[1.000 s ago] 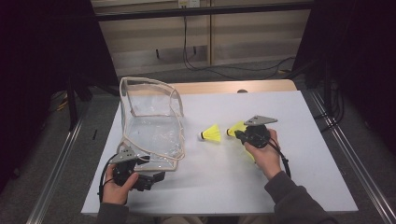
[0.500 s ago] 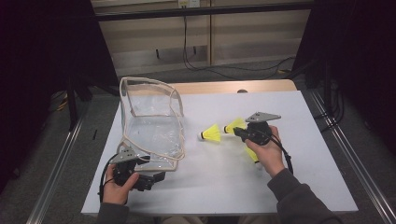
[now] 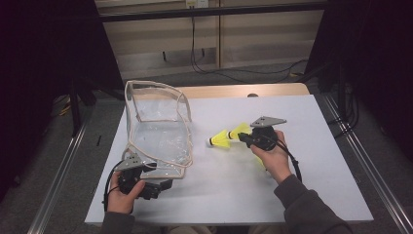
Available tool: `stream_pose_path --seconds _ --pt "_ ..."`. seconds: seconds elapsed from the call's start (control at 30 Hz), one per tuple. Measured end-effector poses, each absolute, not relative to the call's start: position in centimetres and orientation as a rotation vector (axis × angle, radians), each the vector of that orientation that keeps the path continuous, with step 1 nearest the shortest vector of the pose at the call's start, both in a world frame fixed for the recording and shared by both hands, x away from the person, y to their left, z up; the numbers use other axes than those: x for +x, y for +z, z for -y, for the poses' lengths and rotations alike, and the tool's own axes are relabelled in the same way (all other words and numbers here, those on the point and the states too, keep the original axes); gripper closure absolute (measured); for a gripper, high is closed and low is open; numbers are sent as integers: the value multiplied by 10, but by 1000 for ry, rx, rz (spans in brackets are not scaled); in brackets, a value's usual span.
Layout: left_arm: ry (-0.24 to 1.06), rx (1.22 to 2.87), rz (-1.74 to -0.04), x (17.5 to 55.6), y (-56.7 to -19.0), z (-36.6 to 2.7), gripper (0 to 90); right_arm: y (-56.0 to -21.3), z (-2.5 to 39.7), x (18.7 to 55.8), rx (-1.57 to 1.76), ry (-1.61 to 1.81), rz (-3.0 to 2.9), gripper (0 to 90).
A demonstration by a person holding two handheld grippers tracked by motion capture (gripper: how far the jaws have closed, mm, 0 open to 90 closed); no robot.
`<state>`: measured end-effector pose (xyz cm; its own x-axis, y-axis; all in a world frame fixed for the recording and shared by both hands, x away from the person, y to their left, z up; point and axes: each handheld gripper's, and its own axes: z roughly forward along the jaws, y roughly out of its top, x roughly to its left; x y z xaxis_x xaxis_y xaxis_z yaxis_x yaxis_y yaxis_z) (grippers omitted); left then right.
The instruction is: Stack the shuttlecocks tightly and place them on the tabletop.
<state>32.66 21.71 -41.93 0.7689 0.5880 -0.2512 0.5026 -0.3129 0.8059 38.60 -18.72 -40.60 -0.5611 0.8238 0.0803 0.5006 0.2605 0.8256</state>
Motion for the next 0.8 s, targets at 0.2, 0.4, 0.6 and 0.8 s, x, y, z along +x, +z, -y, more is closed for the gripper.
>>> stream_pose_path --seconds 0.2,0.4,0.6,0.8 --pt "109 1969 -824 327 -419 -217 42 -407 186 386 1203 1220 -2179 900" --pt "111 1969 -822 327 -419 -217 42 -408 183 387 1198 1231 -2188 900" --pt "113 1969 -822 327 -419 -218 42 -410 180 388 1203 1225 -2192 900" --pt "113 1969 -821 327 -419 -218 42 -410 178 389 1205 1227 -2197 900"
